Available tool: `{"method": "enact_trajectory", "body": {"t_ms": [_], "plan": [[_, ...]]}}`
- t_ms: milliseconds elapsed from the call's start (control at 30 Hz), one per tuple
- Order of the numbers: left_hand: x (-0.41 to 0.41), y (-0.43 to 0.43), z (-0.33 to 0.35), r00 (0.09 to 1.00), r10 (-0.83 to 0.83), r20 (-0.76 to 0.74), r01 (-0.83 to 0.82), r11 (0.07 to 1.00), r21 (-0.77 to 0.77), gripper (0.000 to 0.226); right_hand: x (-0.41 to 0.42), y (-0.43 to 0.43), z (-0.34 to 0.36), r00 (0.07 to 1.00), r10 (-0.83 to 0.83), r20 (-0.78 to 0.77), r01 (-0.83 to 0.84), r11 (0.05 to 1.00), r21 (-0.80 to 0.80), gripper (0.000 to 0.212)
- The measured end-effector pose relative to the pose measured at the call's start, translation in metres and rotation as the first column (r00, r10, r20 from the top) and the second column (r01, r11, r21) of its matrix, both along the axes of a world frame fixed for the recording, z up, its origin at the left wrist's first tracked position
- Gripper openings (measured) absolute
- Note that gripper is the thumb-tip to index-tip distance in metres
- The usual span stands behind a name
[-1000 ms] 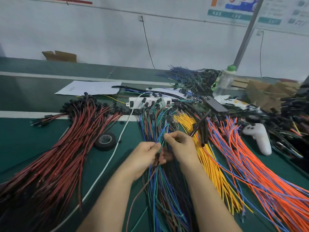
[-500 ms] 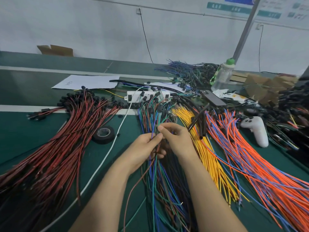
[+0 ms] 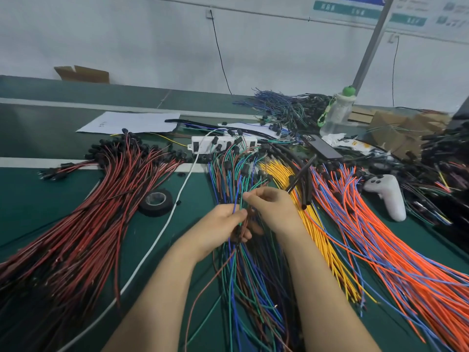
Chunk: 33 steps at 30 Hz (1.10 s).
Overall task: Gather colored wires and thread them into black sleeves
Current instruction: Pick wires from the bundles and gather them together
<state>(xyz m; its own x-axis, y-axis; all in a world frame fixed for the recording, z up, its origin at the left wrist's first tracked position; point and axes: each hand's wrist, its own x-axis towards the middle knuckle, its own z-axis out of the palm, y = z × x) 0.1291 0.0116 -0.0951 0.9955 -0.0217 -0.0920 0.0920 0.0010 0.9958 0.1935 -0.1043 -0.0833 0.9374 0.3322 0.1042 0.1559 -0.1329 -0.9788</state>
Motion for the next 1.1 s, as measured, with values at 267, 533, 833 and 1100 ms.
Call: {"method": "enact_trajectory", "body": {"t_ms": [267,533,833,1100], "plan": [[0.002,-0.002,0.001,0.999,0.024,0.023,-0.021,0.993,-0.115,0.033,-0.002,0.010,-0.005,0.995,-0.087,-0.053,0.092,0.991,0.095,0.018],[0.003,-0.001,-0.004,1.000,0.020,0.005,-0.019,0.980,-0.199,0.029,0.002,0.002,-0.006,0.992,-0.097,-0.077,0.094,0.995,-0.035,0.025],[0.010,-0.004,-0.008,0.969,0.248,-0.009,-0.246,0.959,-0.142,0.015,0.002,0.001,-0.006,0.995,-0.022,-0.099,0.020,1.000,-0.016,0.024],[0.012,-0.004,-0.005,0.945,0.313,-0.093,-0.326,0.892,-0.312,0.013,0.002,0.006,-0.007,0.989,0.019,-0.148,0.001,0.991,0.134,0.026]]}}
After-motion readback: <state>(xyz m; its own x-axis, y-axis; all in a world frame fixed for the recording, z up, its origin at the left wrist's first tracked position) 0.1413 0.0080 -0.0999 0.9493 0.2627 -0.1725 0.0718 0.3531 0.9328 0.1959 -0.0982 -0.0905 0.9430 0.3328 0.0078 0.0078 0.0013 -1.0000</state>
